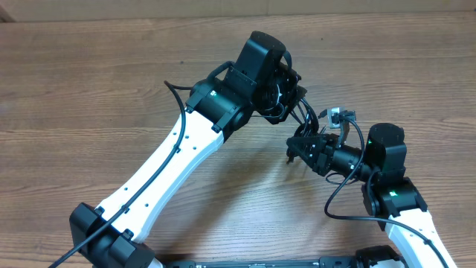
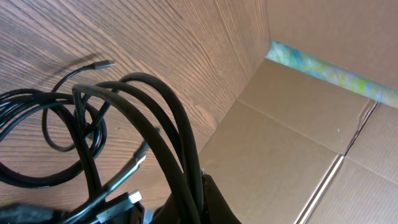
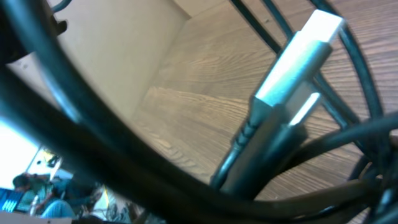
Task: Untangle cables
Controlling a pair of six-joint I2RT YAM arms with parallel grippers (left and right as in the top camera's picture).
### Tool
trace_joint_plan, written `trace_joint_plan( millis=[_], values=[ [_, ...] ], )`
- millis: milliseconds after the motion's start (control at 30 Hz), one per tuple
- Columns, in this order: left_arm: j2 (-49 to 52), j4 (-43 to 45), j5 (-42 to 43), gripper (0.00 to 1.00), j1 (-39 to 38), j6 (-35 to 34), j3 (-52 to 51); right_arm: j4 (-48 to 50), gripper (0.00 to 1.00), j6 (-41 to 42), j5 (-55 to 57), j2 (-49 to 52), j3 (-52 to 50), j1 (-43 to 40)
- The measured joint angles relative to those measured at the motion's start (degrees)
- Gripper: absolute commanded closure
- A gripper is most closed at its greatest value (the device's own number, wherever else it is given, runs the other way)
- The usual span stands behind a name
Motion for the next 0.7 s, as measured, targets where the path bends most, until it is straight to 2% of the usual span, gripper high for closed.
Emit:
trace_joint_plan(
  millis=[200, 367, 533, 700],
  values=[
    [0.0, 1.4, -1.6, 0.96, 0.2, -1.3, 0.0, -0.9, 0.92, 0.0, -4.7, 0.0, 0.0, 0.0],
    [0.0, 1.9, -4.6, 0.96, 1.4, -2.1, 0.0, -6.3, 0.93, 0.0, -6.6, 0.0, 0.0, 0.0],
    [0.0, 2.9, -7.4, 0.96, 5.8, -3.0, 0.0, -10.6, 0.93, -0.2, -7.0, 0.0, 0.0, 0.0],
    [0.0, 2.1, -7.3, 0.96, 9.7, -3.0, 0.0, -10.7, 0.93, -0.2, -7.0, 0.0, 0.0, 0.0]
  ],
)
